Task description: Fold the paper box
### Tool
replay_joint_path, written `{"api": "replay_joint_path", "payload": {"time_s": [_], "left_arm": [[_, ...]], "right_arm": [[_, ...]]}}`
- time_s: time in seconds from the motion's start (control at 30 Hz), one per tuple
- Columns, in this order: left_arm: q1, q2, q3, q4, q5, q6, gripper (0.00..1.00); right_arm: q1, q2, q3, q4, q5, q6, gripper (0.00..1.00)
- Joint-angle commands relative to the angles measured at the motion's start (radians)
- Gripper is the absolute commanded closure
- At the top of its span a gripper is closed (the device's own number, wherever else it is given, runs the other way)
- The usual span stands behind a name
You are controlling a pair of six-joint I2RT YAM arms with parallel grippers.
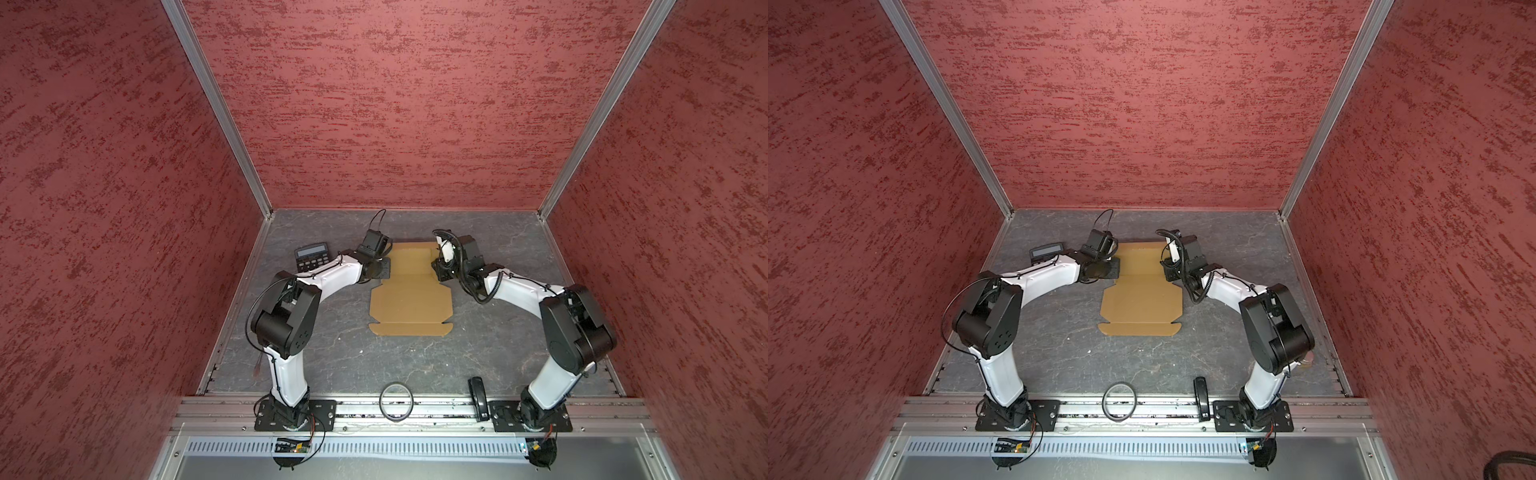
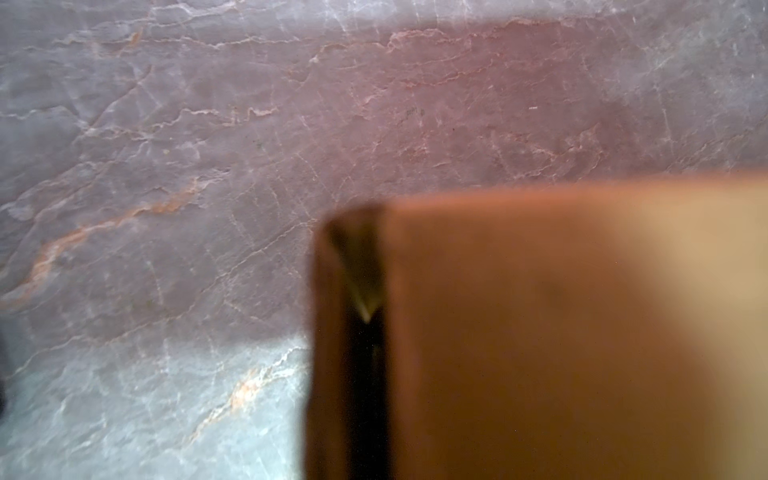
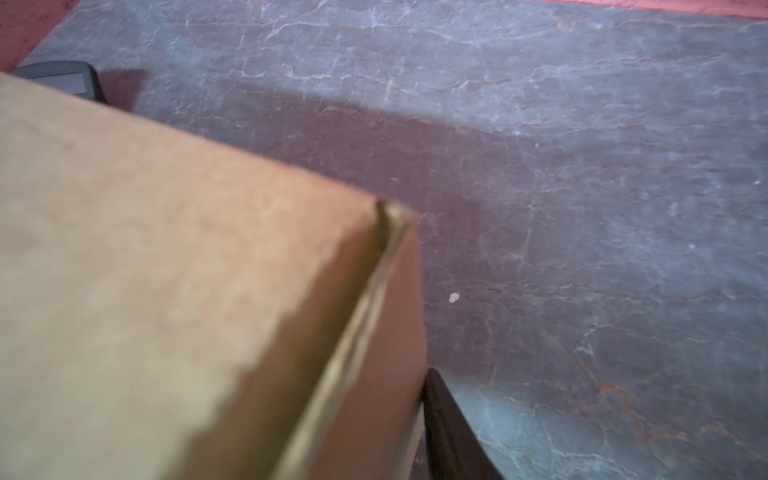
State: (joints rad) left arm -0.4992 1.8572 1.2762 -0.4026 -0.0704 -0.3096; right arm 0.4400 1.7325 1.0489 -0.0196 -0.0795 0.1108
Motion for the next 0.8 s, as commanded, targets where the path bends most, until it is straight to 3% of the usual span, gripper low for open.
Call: {"api": "replay_joint_path", "payload": {"time_s": [0.0, 0.4, 0.77], "left_arm": [[-0.05, 0.01, 0.045, -0.027, 0.034, -0.049, 0.98], [-0.079, 0.035, 0.1, -0.111, -0.003, -0.139, 0.96], [-0.068, 0.043, 0.132, -0.139, -0.011, -0.14, 0.96]], "right_arm": [[0.034, 0.024, 0.041, 0.018, 0.029, 0.022, 0.69], [0.07, 0.055, 0.087, -0.011, 0.16, 0.059, 0.78], [0.098, 0.113, 0.143, -0.068, 0.225, 0.033, 0.87]]}}
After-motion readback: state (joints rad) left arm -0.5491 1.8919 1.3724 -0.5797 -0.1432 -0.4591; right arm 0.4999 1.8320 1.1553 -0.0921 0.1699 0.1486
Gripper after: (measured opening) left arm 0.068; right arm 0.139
